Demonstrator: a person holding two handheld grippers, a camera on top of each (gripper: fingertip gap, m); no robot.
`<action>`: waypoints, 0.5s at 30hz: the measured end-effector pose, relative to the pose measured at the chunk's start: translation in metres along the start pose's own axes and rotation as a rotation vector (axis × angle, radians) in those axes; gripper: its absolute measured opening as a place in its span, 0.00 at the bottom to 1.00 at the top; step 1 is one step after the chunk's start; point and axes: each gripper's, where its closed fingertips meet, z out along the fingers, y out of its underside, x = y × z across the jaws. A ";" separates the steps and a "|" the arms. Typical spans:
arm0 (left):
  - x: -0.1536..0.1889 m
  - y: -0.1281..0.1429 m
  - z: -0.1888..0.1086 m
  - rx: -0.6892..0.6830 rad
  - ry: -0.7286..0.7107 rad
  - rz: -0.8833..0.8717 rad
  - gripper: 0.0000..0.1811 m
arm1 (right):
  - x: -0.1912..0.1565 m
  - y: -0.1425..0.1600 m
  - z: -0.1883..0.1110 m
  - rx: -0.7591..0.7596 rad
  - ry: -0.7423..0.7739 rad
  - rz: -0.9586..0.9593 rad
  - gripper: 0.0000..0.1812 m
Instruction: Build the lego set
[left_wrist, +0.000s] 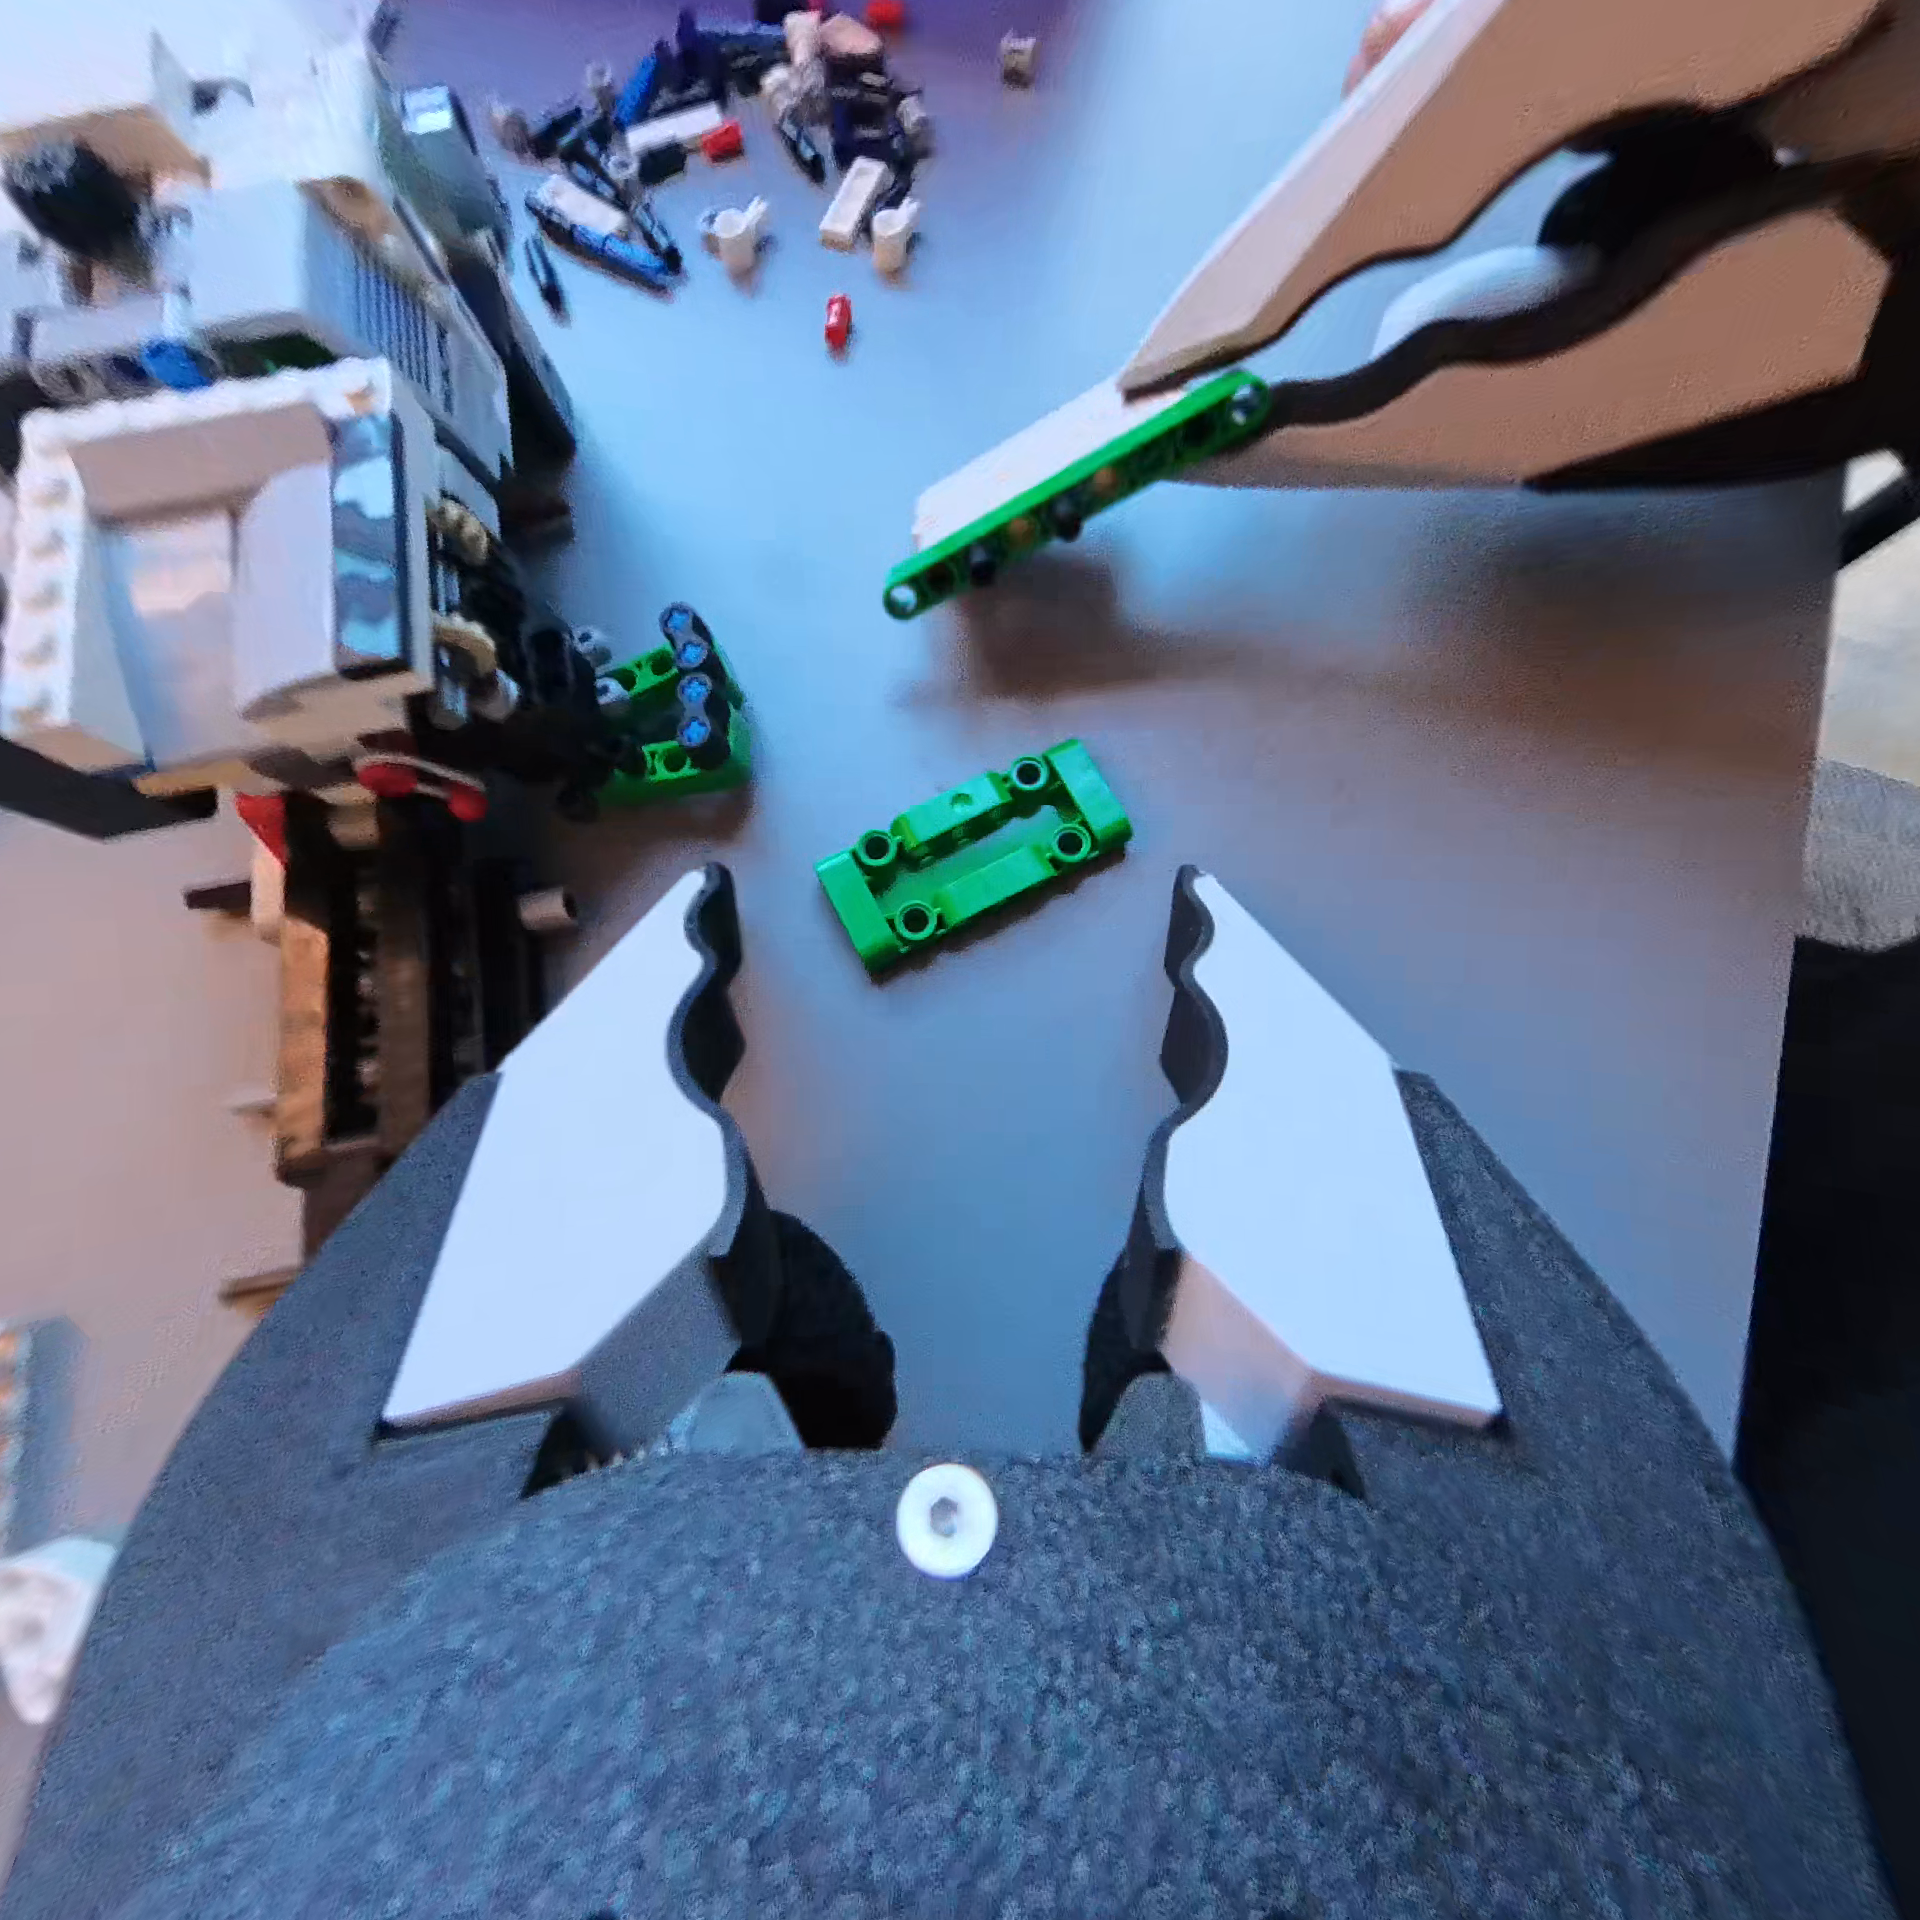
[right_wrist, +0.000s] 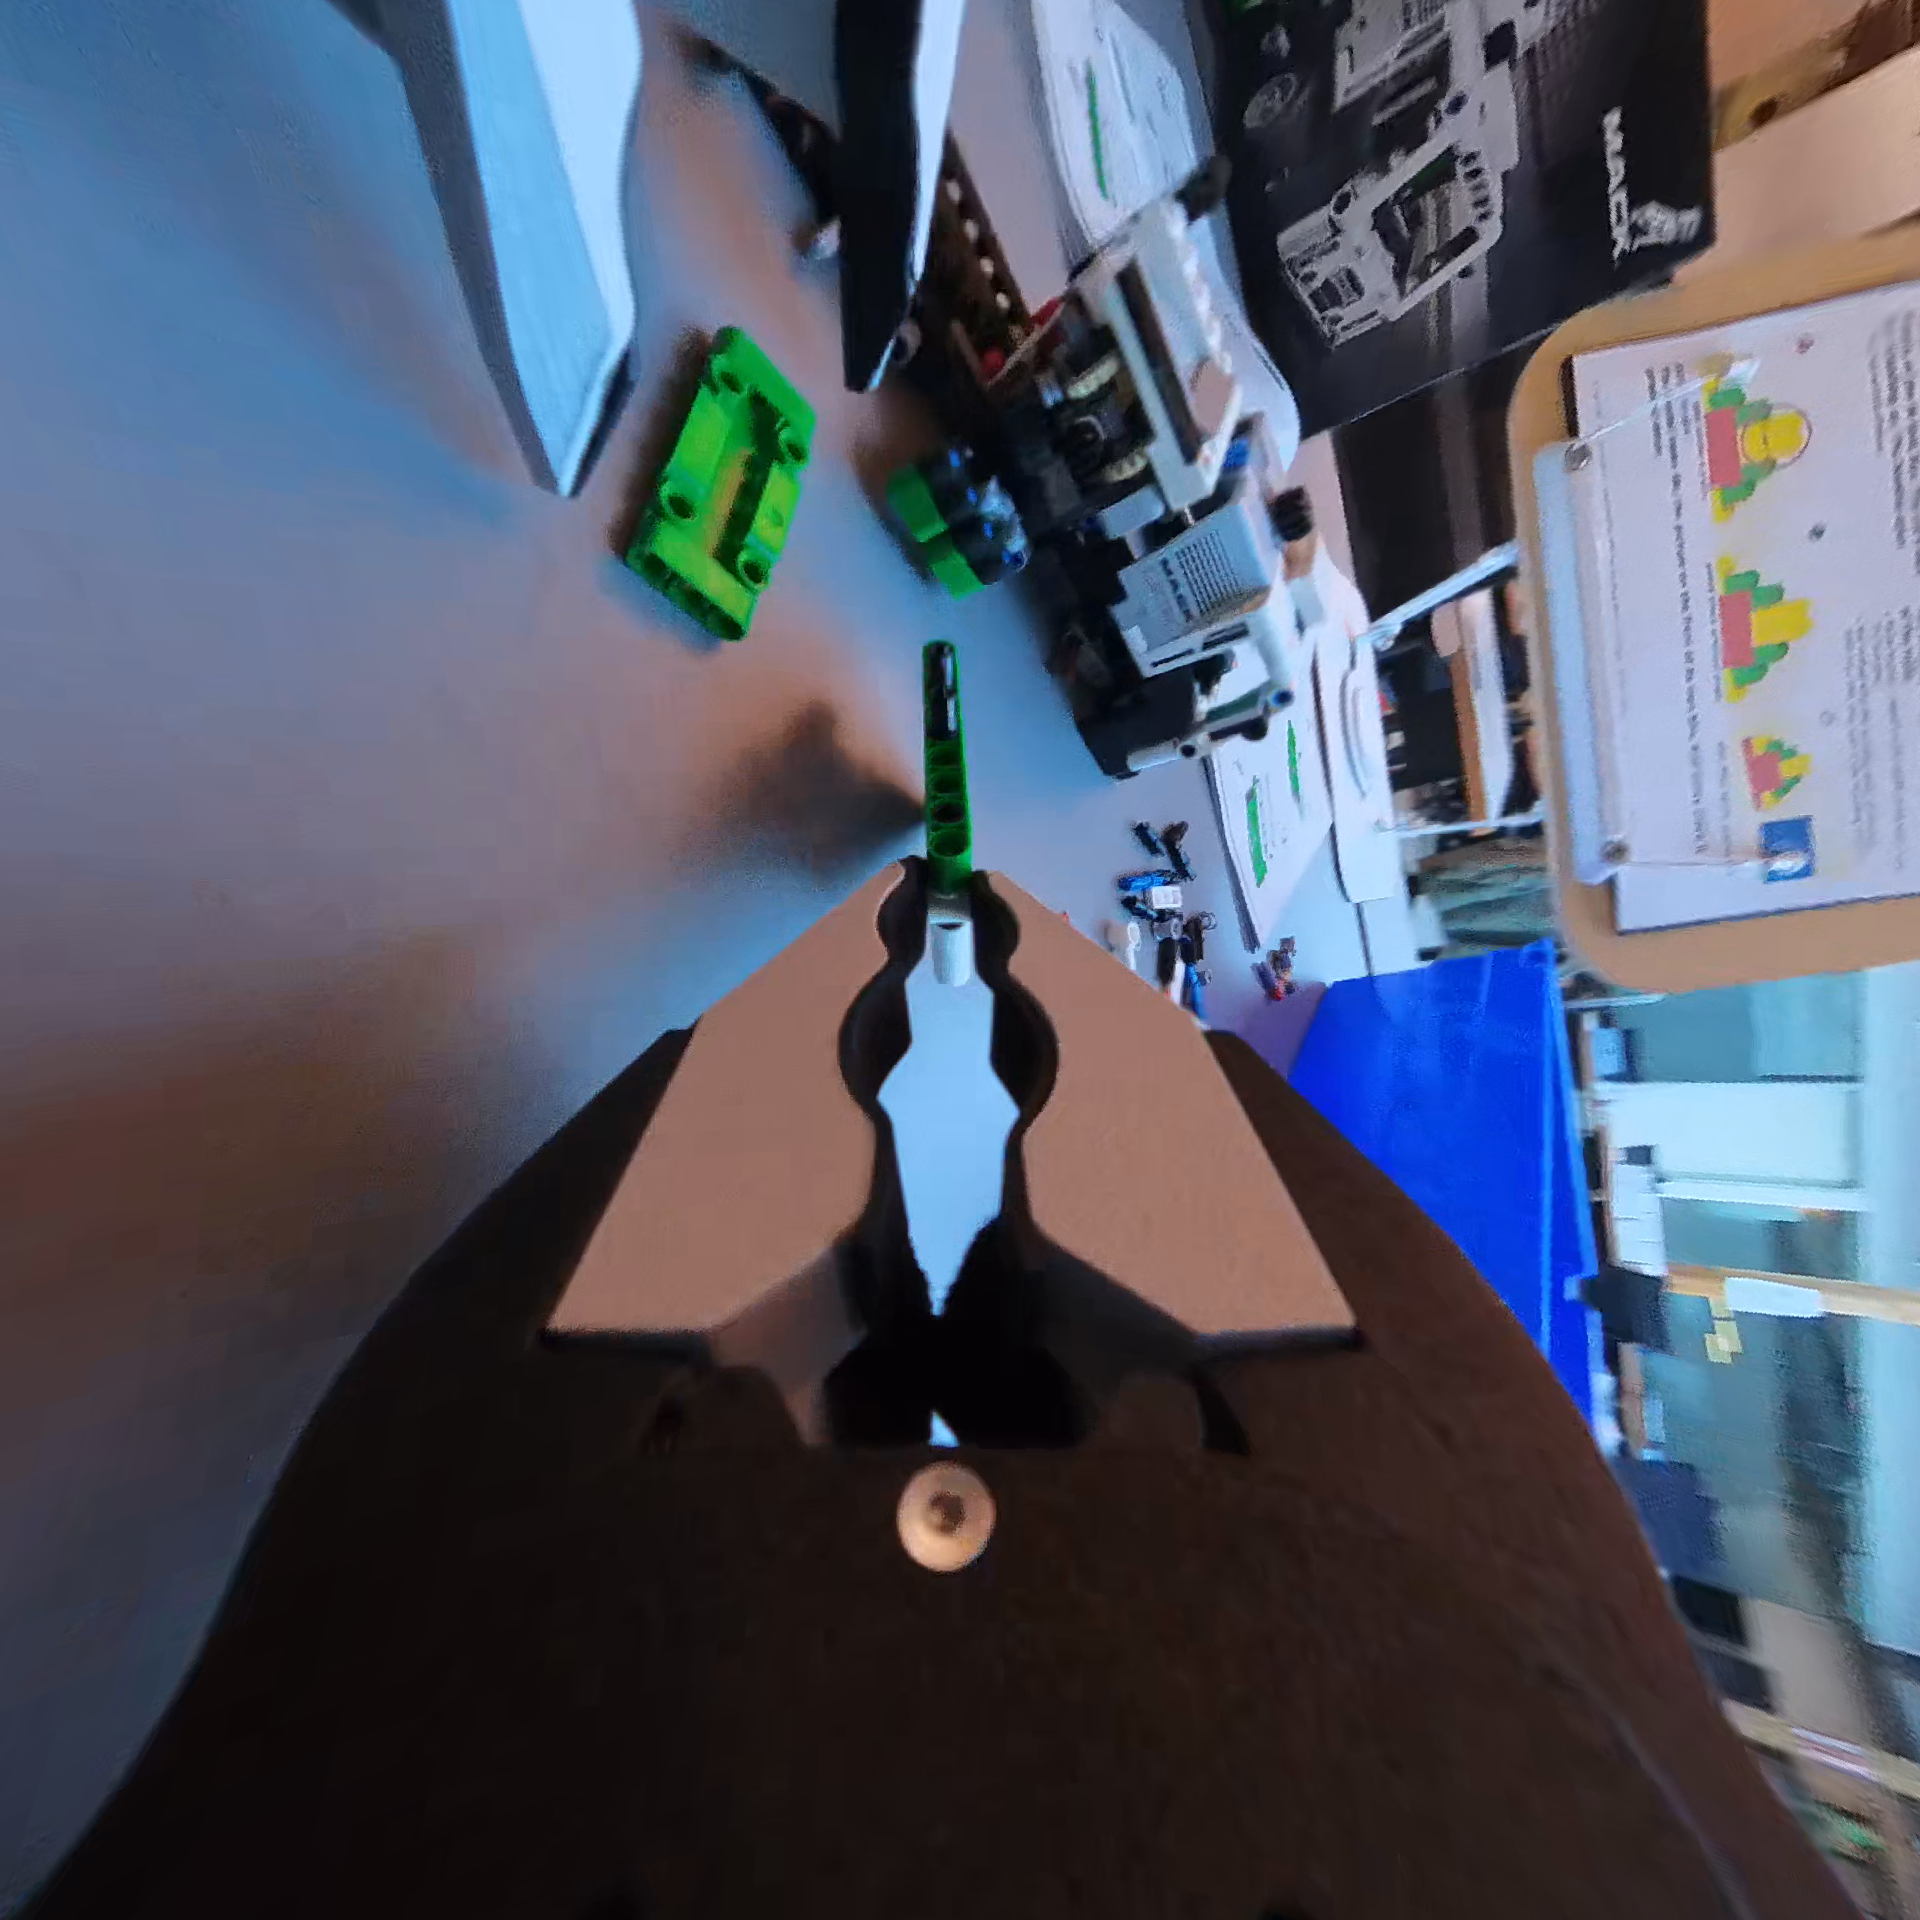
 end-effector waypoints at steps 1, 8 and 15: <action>0.002 0.001 0.002 -0.010 -0.023 -0.029 0.45 | -0.002 -0.001 0.002 0.001 0.012 -0.037 0.04; 0.006 -0.005 0.009 -0.007 -0.133 -0.101 0.39 | -0.014 0.001 0.013 -0.015 -0.009 -0.045 0.05; 0.011 -0.005 0.010 -0.012 -0.084 -0.116 0.33 | -0.019 -0.005 0.012 -0.032 -0.034 0.005 0.07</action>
